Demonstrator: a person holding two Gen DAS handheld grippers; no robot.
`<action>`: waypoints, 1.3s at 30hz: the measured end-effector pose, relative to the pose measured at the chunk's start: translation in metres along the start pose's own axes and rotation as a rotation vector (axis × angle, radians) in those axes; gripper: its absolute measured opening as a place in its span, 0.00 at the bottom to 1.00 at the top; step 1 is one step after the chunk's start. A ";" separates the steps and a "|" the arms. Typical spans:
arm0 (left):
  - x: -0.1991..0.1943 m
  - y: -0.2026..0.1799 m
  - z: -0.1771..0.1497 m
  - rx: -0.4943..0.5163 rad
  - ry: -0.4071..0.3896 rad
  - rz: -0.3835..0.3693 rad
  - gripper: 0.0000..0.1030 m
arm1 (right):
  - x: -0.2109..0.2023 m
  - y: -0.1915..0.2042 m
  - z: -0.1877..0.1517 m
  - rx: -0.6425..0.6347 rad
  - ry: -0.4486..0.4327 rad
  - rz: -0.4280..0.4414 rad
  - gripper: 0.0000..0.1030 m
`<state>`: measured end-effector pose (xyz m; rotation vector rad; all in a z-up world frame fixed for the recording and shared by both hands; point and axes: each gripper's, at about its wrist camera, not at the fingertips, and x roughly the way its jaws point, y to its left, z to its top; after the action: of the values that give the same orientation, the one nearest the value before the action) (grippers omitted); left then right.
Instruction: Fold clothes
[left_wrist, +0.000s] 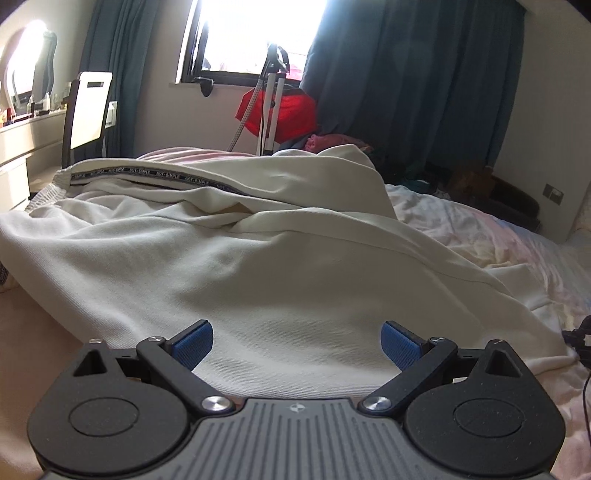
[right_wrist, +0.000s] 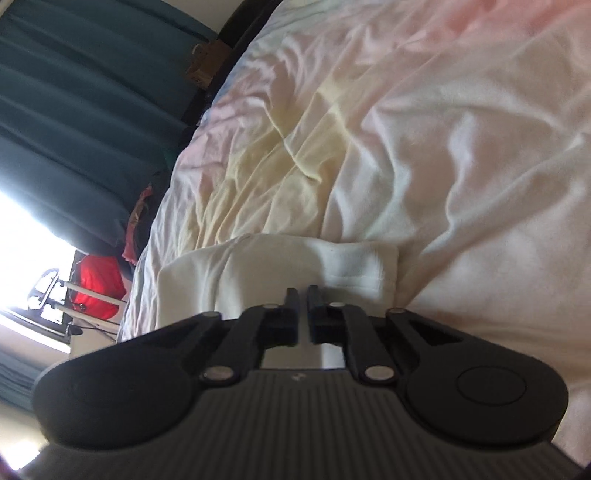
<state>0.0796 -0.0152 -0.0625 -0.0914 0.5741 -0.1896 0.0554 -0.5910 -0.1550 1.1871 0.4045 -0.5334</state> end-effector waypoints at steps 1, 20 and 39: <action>-0.002 -0.002 0.000 0.015 -0.008 0.002 0.96 | -0.007 -0.003 0.003 0.034 -0.030 0.000 0.06; -0.013 -0.014 0.001 0.073 -0.050 -0.069 0.96 | -0.028 -0.021 -0.003 -0.003 -0.073 0.000 0.49; -0.006 0.000 0.003 0.016 -0.038 -0.034 0.96 | -0.042 0.000 -0.004 -0.175 -0.206 -0.169 0.08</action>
<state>0.0764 -0.0137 -0.0570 -0.0892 0.5334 -0.2254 0.0214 -0.5798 -0.1327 0.9242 0.3681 -0.7446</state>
